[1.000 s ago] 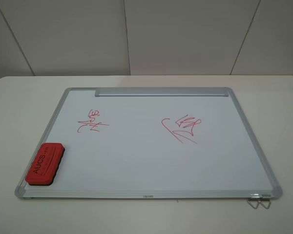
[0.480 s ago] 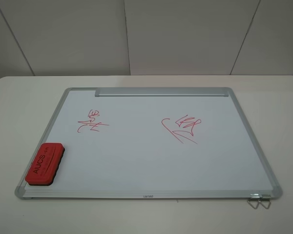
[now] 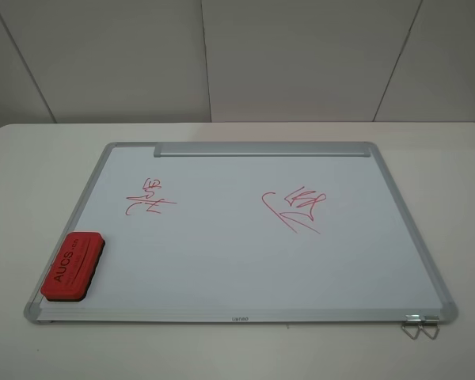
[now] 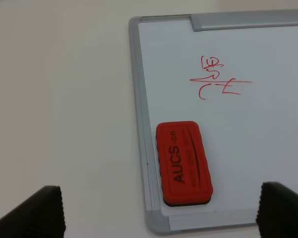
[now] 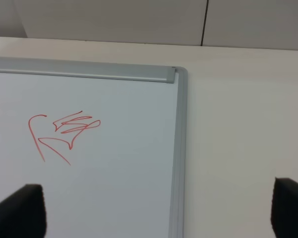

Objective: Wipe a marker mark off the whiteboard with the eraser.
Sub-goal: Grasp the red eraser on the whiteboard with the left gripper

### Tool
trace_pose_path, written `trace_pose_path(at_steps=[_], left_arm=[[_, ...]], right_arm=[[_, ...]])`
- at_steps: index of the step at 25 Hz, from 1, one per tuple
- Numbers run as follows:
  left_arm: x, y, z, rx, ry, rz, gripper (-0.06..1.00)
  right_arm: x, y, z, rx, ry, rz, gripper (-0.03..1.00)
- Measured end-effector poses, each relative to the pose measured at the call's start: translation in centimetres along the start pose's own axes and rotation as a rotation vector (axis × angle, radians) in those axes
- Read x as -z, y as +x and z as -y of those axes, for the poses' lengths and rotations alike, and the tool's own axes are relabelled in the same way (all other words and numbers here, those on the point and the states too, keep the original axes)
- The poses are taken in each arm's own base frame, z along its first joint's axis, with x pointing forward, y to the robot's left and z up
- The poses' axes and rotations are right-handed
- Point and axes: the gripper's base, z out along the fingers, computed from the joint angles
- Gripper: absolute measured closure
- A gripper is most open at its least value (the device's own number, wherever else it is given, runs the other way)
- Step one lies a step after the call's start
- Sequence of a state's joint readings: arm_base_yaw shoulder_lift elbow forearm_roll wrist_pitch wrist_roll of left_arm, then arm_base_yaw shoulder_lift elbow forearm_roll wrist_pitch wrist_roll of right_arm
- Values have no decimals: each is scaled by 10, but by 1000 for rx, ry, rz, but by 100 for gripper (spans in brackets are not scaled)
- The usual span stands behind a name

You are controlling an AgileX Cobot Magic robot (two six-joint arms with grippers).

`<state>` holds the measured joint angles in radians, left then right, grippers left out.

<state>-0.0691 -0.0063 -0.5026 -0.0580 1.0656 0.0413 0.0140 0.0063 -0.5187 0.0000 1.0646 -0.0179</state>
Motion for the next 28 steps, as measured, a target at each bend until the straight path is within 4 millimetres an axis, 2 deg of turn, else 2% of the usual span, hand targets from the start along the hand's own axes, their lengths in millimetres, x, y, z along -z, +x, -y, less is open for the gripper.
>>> trace_pose_path(at_steps=[11, 15, 19, 24, 28], left_arm=[[-1, -1, 0, -3, 6, -1, 17], [-10, -5, 0, -6, 7, -66, 17], [-33, -14, -1, -7, 11, -227, 17], [-79, -24, -4, 6, 18, -508, 17], [-115, -37, -6, -3, 21, -600, 17]], right_arm=[[0, 0, 0, 0, 0, 0, 14], [0, 0, 0, 0, 0, 0, 14], [0, 0, 0, 0, 0, 0, 14], [0, 0, 0, 0, 0, 0, 14], [0, 0, 0, 0, 0, 0, 14]])
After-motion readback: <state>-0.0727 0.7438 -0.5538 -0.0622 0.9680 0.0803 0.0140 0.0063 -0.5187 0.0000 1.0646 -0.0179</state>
